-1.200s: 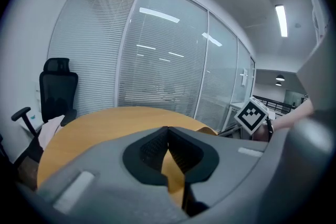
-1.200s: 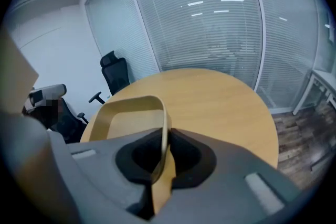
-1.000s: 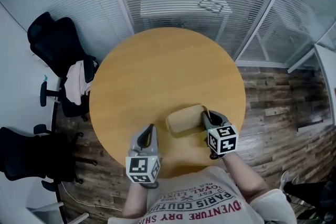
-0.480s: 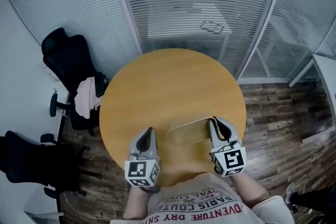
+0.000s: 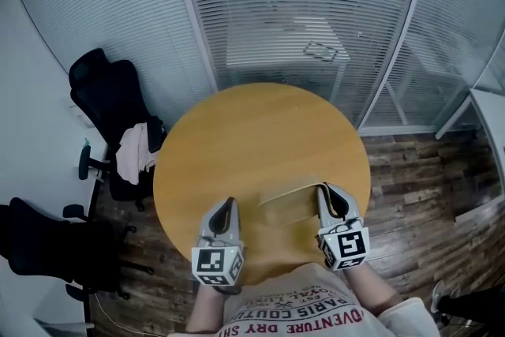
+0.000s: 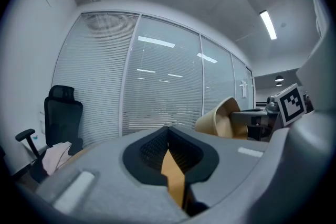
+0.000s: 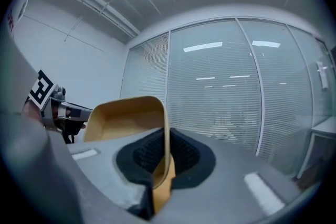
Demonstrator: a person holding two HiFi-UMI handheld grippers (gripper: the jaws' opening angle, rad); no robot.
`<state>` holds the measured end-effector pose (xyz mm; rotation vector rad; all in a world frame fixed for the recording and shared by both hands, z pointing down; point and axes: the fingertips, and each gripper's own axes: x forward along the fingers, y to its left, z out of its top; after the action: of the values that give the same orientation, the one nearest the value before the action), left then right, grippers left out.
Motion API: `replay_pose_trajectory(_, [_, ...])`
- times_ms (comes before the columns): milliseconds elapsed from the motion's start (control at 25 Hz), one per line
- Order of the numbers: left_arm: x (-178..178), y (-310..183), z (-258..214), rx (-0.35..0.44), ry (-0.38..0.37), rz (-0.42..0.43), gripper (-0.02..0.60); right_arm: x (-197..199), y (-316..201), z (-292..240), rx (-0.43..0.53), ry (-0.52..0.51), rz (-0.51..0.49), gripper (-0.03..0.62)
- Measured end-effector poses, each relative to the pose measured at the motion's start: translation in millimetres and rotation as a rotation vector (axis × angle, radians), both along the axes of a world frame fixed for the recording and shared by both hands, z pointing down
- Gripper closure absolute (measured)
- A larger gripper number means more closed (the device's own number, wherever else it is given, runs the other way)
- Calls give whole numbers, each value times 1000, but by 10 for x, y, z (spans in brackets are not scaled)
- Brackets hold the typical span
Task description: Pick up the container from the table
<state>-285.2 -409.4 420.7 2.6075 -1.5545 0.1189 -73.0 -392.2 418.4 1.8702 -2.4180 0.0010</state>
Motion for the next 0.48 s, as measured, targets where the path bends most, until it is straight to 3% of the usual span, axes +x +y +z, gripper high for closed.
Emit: replay_pose_trajectory(480, [28,2,15,-5,-4,-10,575,31,-36,29,-18,-25,5,579])
